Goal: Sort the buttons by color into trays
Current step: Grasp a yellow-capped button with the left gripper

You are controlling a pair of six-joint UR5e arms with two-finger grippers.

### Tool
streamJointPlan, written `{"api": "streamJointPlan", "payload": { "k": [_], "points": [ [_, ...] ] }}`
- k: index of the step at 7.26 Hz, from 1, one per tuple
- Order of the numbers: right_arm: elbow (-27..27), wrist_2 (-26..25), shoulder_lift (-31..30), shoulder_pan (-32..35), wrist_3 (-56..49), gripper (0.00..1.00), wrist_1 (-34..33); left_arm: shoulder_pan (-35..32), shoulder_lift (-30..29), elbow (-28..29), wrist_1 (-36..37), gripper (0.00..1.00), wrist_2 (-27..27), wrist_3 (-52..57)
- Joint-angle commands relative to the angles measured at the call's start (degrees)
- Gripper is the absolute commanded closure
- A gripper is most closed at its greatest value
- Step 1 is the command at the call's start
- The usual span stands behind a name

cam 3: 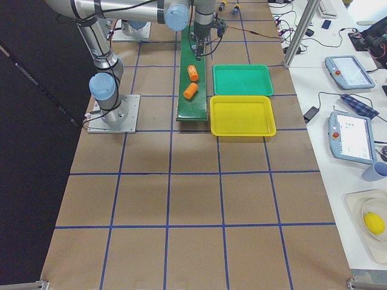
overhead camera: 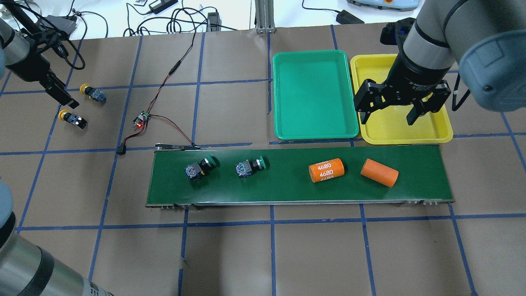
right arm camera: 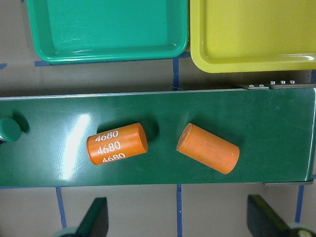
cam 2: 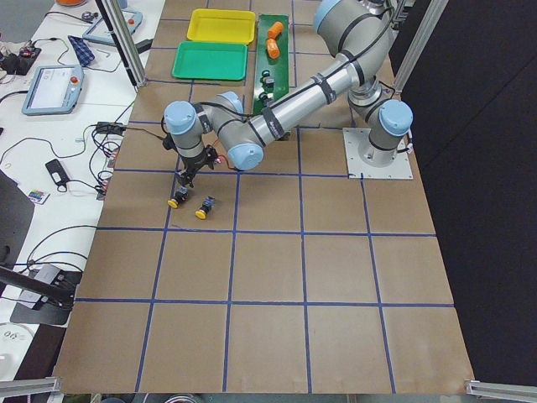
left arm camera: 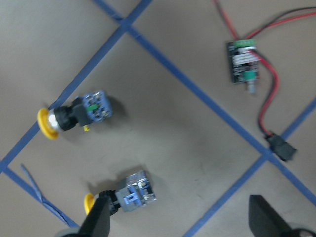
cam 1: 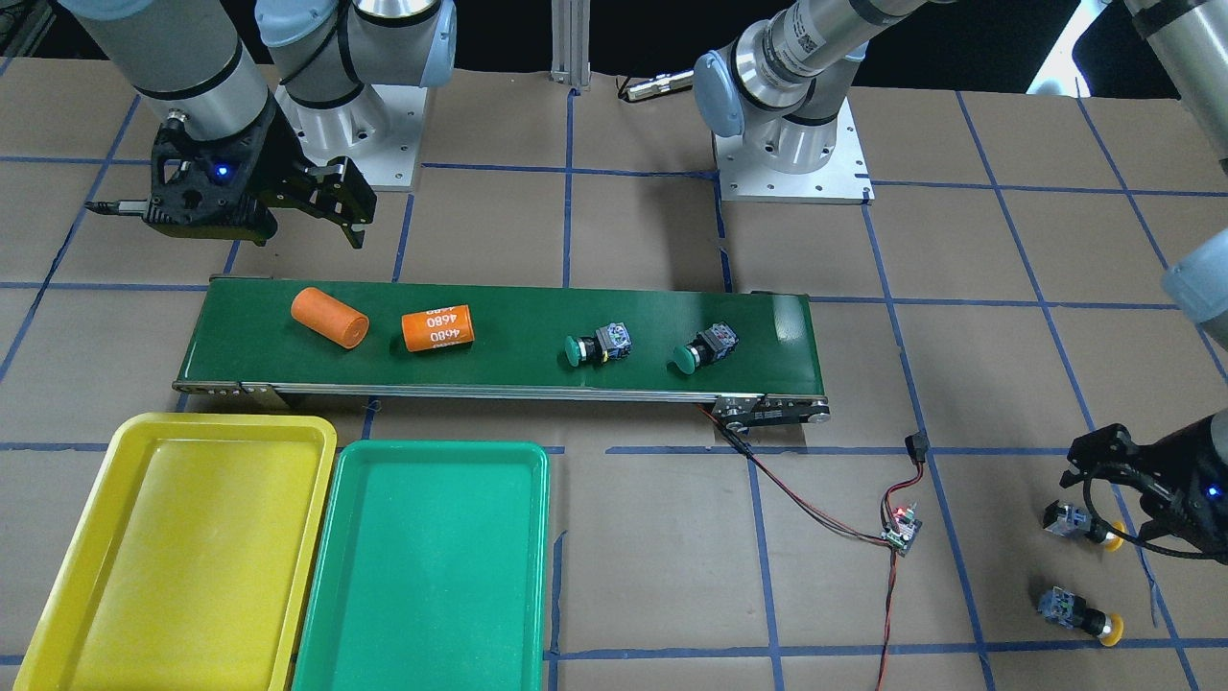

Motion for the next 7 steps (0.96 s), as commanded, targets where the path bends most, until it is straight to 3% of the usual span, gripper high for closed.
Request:
{"api": "streamJointPlan", "payload": {
  "k": [1,4,5,6,7],
  "points": [
    [0.14,-0.28,-0.03,0.00,0.02,0.00,0.13,0.64,-4.06,0.39,4.43,0.00,1.52,-7.88],
    [0.31,-0.28,0.23,0.00,-0.07,0.00,-0.05,0.91,-7.84,-0.57,11.80,0.00,5.21,-13.28],
    [0.31,-0.02,0.23,0.00,-0.07,0.00,-1.35,0.82,-7.42,-0.57,9.56,0.00,5.22,-13.46],
    [0.31,0.24,0.23,0.09,0.19,0.00,-4.76,0.82,-6.29,-0.23,2.93,0.00,4.78,-14.68],
    [0.31,0.16,0.40,0.09,-0.85,0.00,-4.18,0.91,-6.62,-0.05,2.43,0.00,4.60,-14.78]
  ]
}}
